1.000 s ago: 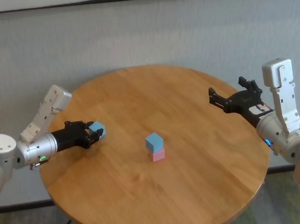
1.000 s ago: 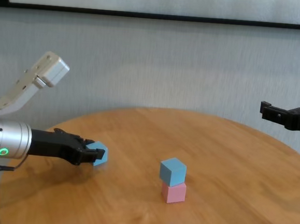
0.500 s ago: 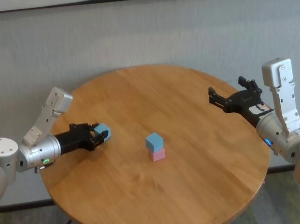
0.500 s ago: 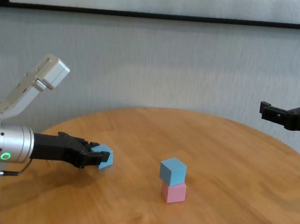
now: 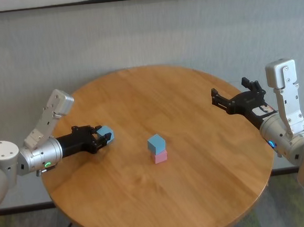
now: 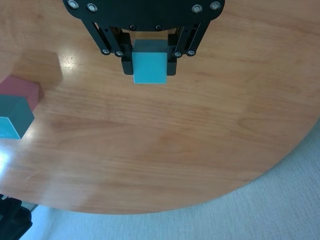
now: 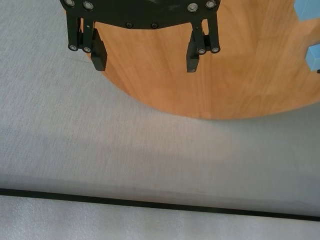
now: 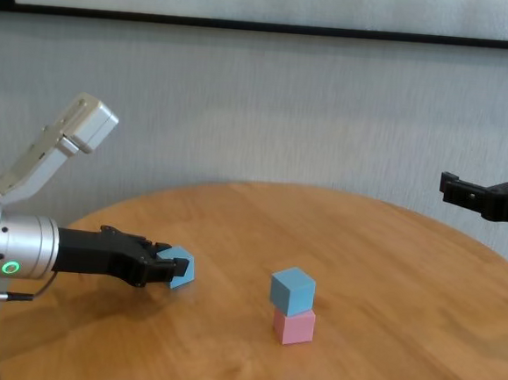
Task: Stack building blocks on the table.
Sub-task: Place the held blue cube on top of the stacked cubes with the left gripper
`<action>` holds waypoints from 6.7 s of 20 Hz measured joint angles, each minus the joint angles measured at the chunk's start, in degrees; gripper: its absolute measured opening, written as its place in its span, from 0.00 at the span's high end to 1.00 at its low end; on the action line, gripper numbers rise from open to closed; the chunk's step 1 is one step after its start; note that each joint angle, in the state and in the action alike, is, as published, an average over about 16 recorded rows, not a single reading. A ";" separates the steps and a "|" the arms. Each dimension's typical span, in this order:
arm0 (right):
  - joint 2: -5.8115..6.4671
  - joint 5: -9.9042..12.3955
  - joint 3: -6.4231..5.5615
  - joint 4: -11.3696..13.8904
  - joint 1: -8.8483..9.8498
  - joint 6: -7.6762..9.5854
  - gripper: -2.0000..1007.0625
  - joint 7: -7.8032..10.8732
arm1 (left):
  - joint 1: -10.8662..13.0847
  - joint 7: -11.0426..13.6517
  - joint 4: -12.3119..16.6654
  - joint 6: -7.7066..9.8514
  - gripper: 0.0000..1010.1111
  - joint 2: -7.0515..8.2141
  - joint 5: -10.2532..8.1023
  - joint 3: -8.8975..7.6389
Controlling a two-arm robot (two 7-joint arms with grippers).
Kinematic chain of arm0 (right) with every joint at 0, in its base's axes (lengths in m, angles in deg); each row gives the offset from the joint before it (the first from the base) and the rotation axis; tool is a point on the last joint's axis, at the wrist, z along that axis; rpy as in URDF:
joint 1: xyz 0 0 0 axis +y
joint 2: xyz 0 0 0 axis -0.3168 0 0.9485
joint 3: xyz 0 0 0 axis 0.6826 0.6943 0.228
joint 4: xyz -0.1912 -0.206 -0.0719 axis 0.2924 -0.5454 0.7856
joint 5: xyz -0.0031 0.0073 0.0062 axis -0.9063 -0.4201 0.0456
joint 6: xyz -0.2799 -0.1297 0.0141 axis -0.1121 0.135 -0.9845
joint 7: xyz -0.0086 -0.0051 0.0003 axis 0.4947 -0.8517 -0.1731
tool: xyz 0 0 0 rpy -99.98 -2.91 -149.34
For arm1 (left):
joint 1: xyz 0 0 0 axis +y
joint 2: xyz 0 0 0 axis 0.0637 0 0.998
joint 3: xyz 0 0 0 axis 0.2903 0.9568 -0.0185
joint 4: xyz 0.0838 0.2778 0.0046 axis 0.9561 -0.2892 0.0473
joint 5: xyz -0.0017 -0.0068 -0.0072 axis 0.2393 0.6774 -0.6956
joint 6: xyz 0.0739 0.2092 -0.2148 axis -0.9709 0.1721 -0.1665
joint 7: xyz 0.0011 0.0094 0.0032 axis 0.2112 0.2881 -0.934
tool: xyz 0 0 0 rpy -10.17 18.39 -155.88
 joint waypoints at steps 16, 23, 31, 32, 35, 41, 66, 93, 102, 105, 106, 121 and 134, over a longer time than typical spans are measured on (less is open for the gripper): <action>0.00 0.00 0.00 0.00 0.00 0.00 0.00 0.00 | 0.87 0.22 1.77 0.67 0.60 0.32 -0.69 -0.06; 0.00 0.00 0.00 0.00 0.00 0.00 0.00 0.00 | 1.84 0.07 3.88 1.82 0.60 0.80 -1.33 0.32; 0.00 0.00 0.00 0.00 0.00 0.00 0.00 0.00 | 2.00 0.11 4.19 2.02 0.60 0.89 -1.47 0.35; 0.00 0.00 0.00 0.00 0.00 0.00 0.00 0.00 | 1.90 0.14 3.96 1.90 0.60 0.84 -1.41 0.30; 0.00 0.00 0.00 0.00 0.00 0.00 0.00 0.00 | 1.65 0.19 3.40 1.60 0.60 0.71 -1.25 0.17; 0.00 0.00 0.00 0.00 0.00 0.00 0.00 0.00 | 1.30 0.26 2.64 1.19 0.60 0.54 -1.03 0.00; 0.00 0.00 0.00 0.00 0.00 0.00 0.00 0.00 | 0.87 0.34 1.68 0.66 0.60 0.32 -0.75 -0.23; 0.00 0.00 0.00 0.00 0.00 -0.01 0.00 0.00 | 5.04 -0.30 11.73 4.16 0.60 3.29 -3.26 -0.26; 0.00 0.00 0.00 0.00 0.00 -0.01 0.00 0.00 | 12.73 -3.02 33.77 15.32 0.60 9.52 -3.85 -0.13; 0.00 0.00 0.00 0.00 0.00 -0.01 0.00 0.00 | 14.87 -3.87 40.69 19.01 0.60 11.27 -3.63 0.37; 0.00 0.00 0.00 0.00 0.00 -0.01 0.00 0.00 | 15.41 -4.05 42.63 20.04 0.60 11.73 -3.53 0.63; 0.00 0.00 0.00 0.00 0.00 -0.01 0.00 0.00 | 18.44 -4.62 56.48 25.63 0.60 13.77 -3.17 4.99; 0.00 0.00 0.00 0.00 0.00 -0.01 0.00 0.00 | 19.42 -4.08 59.24 26.23 0.60 14.56 -4.98 6.90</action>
